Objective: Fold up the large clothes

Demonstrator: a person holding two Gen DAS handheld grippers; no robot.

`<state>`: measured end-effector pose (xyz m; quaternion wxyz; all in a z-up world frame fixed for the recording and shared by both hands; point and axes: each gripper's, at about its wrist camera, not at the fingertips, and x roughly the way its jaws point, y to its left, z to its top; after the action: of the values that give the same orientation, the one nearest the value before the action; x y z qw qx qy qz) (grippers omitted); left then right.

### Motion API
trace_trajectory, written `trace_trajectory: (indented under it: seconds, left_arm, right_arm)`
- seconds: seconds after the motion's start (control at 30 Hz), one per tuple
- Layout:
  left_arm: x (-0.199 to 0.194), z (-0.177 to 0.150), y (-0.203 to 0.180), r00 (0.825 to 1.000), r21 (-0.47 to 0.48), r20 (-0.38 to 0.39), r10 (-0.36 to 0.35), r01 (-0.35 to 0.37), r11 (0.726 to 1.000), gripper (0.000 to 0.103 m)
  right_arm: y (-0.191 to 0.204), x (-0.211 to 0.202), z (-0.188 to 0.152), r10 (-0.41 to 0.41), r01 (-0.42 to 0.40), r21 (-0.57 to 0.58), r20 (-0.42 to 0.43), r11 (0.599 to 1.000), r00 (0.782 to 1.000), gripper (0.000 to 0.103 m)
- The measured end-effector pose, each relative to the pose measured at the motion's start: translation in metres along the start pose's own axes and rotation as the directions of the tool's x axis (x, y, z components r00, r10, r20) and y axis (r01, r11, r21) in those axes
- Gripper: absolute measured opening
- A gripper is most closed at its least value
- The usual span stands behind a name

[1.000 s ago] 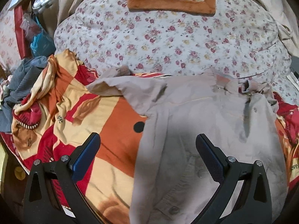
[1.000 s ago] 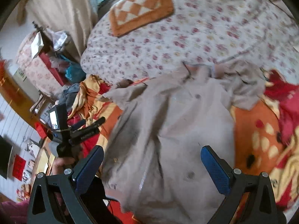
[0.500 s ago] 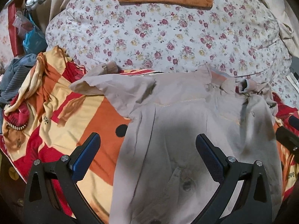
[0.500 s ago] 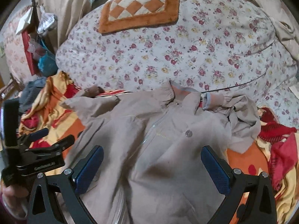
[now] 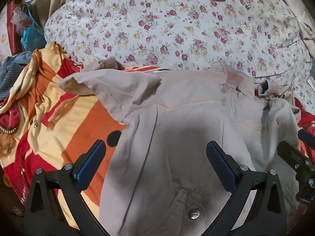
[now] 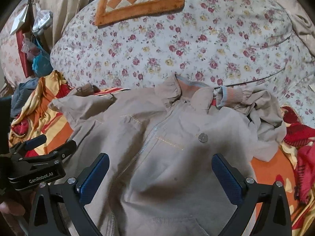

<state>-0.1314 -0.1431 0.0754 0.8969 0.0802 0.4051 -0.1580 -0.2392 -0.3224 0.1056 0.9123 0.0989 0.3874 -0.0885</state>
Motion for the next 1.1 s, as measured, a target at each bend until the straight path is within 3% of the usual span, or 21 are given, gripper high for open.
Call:
trace_trajectory:
  seconds: [0.23,0.37,0.63,1.1]
  left_arm:
    - [0.014,0.002,-0.003,1.000,-0.019,-0.028,-0.008,0.007,1.000,0.102]
    - [0.020,0.002,-0.005,0.999,-0.025,-0.039,-0.003,0.002,1.000,0.102]
    - [0.025,0.004,-0.014,0.998,-0.010,-0.059,-0.014,0.013,1.000,0.102]
    - [0.029,0.022,-0.006,0.998,-0.042,-0.056,-0.002,-0.001,0.999,0.102]
  right_arm:
    - [-0.001,0.008,-0.001,-0.027,0.029,-0.035,0.043,0.999,0.999,0.103]
    - [-0.008,0.018,-0.002,-0.026,0.026,-0.016,0.022,1.000,0.999,0.103]
    - [-0.018,0.024,-0.001,-0.100,0.101,-0.021,0.024,0.995,0.995,0.103]
    - [-0.024,0.034,-0.001,-0.120,0.120,-0.022,-0.002,0.993,0.993,0.103]
